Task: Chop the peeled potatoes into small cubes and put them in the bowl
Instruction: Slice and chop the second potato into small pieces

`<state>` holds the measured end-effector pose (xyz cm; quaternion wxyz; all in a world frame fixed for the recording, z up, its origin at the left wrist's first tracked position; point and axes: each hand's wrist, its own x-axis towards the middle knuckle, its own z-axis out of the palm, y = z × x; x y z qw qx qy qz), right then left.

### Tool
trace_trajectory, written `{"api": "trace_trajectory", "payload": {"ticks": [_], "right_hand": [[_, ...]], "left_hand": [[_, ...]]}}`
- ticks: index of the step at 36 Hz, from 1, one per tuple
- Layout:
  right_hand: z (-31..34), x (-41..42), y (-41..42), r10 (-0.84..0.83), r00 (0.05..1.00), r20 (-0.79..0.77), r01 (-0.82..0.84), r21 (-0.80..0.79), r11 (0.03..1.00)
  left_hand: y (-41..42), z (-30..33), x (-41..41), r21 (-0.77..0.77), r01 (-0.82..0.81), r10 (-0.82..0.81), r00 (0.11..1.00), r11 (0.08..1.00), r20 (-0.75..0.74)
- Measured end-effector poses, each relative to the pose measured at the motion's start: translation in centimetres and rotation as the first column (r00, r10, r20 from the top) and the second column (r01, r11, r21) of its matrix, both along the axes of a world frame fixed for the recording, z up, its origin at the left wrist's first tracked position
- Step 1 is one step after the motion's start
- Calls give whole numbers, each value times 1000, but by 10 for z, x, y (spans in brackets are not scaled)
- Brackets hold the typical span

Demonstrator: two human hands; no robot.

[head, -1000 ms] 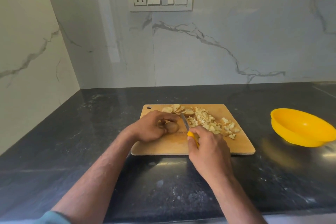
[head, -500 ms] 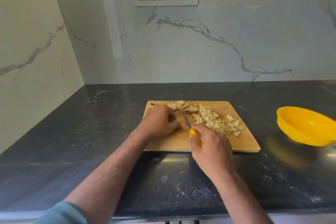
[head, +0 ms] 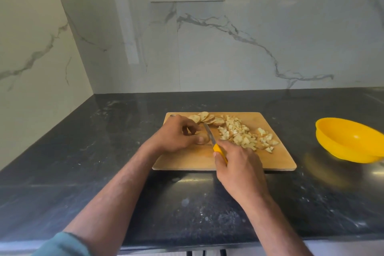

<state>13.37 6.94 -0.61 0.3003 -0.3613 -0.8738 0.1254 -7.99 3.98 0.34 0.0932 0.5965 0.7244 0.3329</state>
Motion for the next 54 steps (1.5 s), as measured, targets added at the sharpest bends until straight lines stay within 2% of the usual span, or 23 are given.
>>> {"api": "trace_trajectory", "payload": {"ticks": [5, 12, 19, 24, 28, 40, 47, 54], "right_hand": [[-3, 1, 2, 4, 1000, -2, -4, 7, 1000], [-3, -1, 4, 9, 1000, -25, -9, 7, 1000], [-4, -1, 2, 37, 998, -42, -36, 6, 999], [-3, -2, 0, 16, 987, -162, -9, 49, 999], [-3, -2, -5, -24, 1000, -1, 24, 73, 997], [2, -1, -7, -21, 997, 79, 17, 54, 998], [1, -2, -8, 2, 999, 39, -4, 53, 999], [-2, -4, -6, 2, 1000, 23, -3, 32, 999]], "left_hand": [[3, -2, 5, -27, -29, 28, 999, 999, -31], [1, 0, -2, -60, 21, -22, 1000, 998, -7], [2, -2, -1, -27, 13, -13, 1000, 1000, -9], [3, -2, -2, -17, 8, -8, 1000, 1000, -26], [3, -3, -3, -11, -22, 22, 1000, 1000, -20], [4, -5, -2, -5, -26, 26, 999, 1000, -21], [4, -4, 2, 59, -17, 18, 1000, 998, -18], [4, -2, -3, 27, -14, 15, 999, 1000, -29]]}}
